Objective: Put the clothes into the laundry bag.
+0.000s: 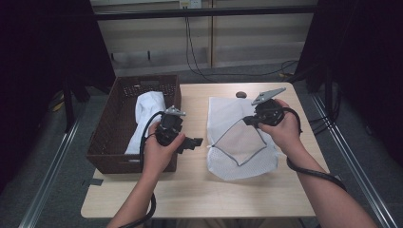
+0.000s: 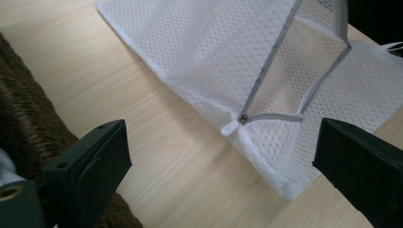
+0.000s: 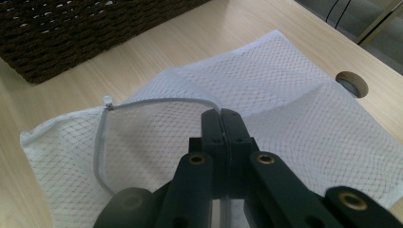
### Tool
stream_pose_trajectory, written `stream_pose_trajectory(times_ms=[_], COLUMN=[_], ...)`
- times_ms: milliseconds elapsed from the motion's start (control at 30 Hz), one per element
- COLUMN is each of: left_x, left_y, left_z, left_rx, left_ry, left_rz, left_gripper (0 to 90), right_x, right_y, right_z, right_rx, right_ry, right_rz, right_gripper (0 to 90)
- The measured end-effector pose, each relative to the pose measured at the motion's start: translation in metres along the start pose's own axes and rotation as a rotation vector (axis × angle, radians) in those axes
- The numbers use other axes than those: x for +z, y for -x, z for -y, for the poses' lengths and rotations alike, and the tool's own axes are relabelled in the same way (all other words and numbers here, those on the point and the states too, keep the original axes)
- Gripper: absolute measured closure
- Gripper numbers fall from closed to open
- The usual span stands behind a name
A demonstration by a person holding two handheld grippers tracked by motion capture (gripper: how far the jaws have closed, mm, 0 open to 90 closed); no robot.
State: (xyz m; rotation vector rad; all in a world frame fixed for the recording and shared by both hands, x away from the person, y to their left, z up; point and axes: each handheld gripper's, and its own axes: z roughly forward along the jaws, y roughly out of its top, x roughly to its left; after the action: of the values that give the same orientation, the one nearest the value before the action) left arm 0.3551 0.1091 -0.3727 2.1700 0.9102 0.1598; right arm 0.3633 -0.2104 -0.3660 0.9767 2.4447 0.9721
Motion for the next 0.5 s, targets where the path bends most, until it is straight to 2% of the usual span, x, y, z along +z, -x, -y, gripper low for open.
stream_pose_trajectory(times_ms=[233, 300, 333, 400, 500], left_x=[-0.009, -0.009, -0.01, -0.011, -0.011], left_y=[-0.013, -0.016, -0.02, -0.024, -0.03], left_z=[-0.006, -0.007, -0.008, -0.009, -0.009], left_rx=[-0.008, -0.038, -0.027, -0.033, -0.059], left_ry=[0.01, 0.03, 0.021, 0.018, 0.031], left_rz=[-0.016, -0.028, -0.029, -0.037, -0.044], left_gripper=[4.3, 4.3, 4.3, 4.3, 4.2], right_x=[0.001, 0.002, 0.002, 0.003, 0.004], right_y=[0.001, 0.001, 0.0, 0.0, 0.0], right_z=[0.001, 0.001, 0.001, 0.001, 0.0], right_rx=[0.001, 0.001, 0.002, 0.003, 0.004], right_ry=[-0.006, -0.011, -0.015, -0.018, -0.016], right_rz=[-0.003, 0.003, 0.011, 0.009, 0.004], right_gripper=[90.0, 90.0, 90.0, 90.0, 90.0])
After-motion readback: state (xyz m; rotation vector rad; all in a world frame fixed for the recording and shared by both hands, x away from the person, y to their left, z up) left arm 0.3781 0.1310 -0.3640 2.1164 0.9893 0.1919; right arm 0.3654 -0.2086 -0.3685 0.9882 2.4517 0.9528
